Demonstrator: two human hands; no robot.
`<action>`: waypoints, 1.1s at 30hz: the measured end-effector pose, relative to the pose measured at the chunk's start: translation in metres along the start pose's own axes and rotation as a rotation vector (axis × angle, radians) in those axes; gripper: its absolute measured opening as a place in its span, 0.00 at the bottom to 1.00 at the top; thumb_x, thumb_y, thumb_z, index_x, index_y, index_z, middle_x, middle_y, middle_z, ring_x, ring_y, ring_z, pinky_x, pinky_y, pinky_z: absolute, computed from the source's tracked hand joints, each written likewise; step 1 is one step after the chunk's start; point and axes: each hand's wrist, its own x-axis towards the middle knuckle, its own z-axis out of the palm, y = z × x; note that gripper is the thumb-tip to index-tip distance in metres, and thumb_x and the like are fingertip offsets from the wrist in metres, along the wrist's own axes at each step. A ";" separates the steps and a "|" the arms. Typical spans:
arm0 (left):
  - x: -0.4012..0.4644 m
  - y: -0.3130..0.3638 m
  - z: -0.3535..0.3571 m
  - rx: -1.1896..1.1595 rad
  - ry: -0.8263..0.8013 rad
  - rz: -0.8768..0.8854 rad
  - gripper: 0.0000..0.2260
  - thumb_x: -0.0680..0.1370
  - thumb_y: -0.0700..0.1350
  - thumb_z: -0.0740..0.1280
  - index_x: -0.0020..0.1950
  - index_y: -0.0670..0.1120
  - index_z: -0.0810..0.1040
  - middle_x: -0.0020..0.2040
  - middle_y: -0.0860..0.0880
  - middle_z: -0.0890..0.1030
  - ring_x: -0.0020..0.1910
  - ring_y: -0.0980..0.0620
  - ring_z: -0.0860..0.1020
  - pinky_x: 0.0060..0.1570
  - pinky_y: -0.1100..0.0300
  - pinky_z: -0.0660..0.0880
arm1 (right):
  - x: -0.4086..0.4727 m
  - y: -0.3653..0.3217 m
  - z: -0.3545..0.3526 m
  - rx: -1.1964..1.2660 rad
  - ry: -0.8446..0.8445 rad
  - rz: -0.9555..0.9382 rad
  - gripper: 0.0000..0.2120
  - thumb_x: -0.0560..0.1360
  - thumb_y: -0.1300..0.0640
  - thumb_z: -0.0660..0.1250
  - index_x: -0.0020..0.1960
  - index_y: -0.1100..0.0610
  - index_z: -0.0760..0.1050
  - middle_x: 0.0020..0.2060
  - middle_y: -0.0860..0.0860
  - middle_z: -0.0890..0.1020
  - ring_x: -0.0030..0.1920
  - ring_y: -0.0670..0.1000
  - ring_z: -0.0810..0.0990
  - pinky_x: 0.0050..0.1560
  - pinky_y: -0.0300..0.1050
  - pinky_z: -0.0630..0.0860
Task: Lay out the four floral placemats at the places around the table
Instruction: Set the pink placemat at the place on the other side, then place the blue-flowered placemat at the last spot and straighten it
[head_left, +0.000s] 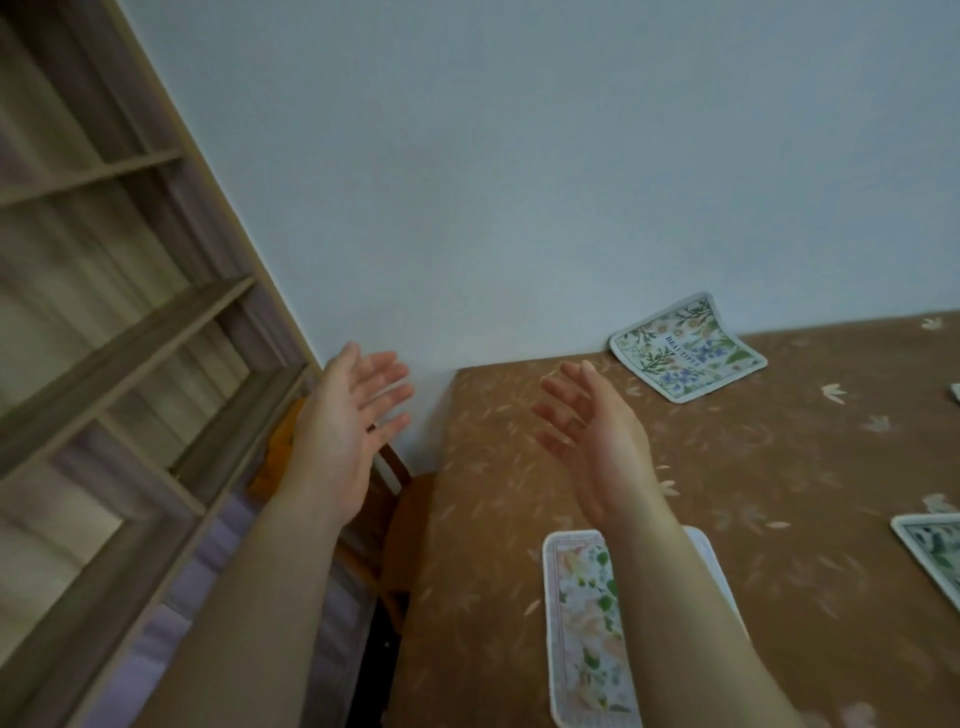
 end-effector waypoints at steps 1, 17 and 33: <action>0.001 0.009 -0.008 0.005 -0.021 0.040 0.21 0.81 0.62 0.59 0.59 0.49 0.82 0.54 0.50 0.88 0.54 0.51 0.85 0.50 0.52 0.77 | -0.002 0.000 0.012 0.005 0.005 -0.045 0.13 0.83 0.46 0.64 0.63 0.48 0.81 0.58 0.49 0.88 0.56 0.54 0.87 0.50 0.50 0.81; 0.062 0.134 -0.223 0.128 -0.347 0.435 0.23 0.77 0.64 0.60 0.62 0.52 0.82 0.58 0.53 0.86 0.59 0.53 0.84 0.58 0.49 0.78 | -0.083 0.101 0.257 0.092 0.099 -0.491 0.17 0.77 0.41 0.64 0.62 0.42 0.82 0.57 0.44 0.88 0.56 0.50 0.88 0.48 0.46 0.80; 0.274 0.092 -0.196 0.238 -0.501 0.340 0.20 0.78 0.63 0.60 0.58 0.54 0.83 0.57 0.54 0.86 0.58 0.53 0.84 0.59 0.47 0.78 | 0.080 0.149 0.274 0.248 0.412 -0.468 0.17 0.76 0.42 0.66 0.61 0.46 0.84 0.56 0.47 0.88 0.53 0.50 0.88 0.53 0.51 0.81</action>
